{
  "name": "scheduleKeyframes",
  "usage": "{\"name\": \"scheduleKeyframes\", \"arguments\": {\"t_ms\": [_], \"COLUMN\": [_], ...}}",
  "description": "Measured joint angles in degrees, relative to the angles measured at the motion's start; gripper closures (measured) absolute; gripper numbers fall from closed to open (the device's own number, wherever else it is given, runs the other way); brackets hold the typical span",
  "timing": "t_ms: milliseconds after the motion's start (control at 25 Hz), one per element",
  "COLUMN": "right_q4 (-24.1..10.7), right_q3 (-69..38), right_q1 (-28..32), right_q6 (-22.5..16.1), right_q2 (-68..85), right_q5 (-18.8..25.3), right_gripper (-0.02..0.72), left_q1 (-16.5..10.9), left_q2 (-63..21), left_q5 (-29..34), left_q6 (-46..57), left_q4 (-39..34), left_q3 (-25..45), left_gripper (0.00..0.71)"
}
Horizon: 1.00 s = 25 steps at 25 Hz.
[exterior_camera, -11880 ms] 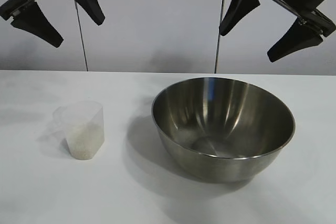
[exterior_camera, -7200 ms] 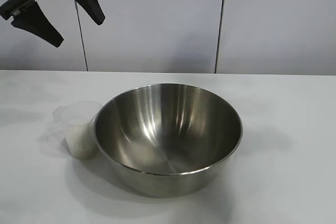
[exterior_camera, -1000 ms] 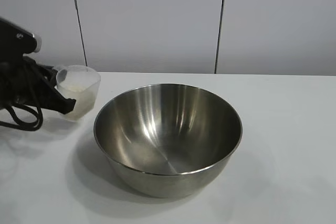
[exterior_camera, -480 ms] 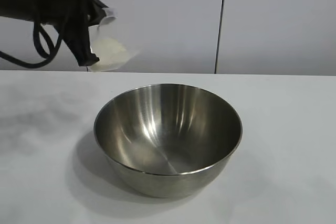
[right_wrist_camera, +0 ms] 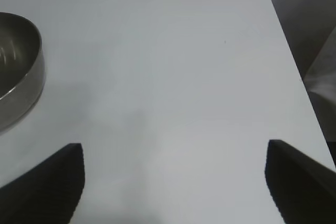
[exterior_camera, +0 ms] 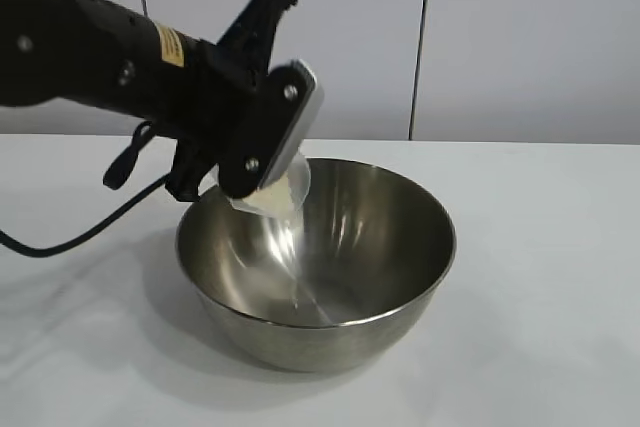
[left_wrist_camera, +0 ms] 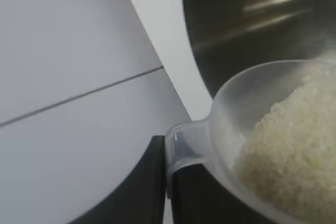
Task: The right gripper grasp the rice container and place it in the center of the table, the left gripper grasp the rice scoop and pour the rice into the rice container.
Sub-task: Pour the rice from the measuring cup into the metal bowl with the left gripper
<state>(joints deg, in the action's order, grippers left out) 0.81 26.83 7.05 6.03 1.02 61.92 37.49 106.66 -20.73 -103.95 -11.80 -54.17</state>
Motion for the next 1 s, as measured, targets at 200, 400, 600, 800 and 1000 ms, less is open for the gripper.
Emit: {"name": "scheduleKeyframes", "arguments": {"t_ms": [200,400,600,800,1000], "right_q4": [0.0,0.0,0.0,0.0,0.0], "right_q3": [0.0,0.0,0.0,0.0,0.0], "right_q1": [0.0,0.0,0.0,0.0,0.0], "right_q6": [0.0,0.0,0.0,0.0,0.0], "right_q2": [0.0,0.0,0.0,0.0,0.0], "right_q5": [0.0,0.0,0.1,0.1,0.1], "right_gripper": [0.064,0.064,0.064,0.064,0.064], "left_q1": [1.3,1.5,1.5,1.8,3.2], "left_q2": [3.2,3.2,2.9,1.6,1.4], "left_q5": [-6.8,-9.2,-10.1,-11.9,-12.1], "left_q6": [-9.9,-10.9,-14.8,-16.4,-18.0], "left_q4": [-2.1,-3.9,-4.0,-5.4,-6.8], "left_q3": [-0.1,-0.2,-0.3,-0.3,-0.3], "left_gripper": [0.704,0.704,0.704,0.704,0.704]}}
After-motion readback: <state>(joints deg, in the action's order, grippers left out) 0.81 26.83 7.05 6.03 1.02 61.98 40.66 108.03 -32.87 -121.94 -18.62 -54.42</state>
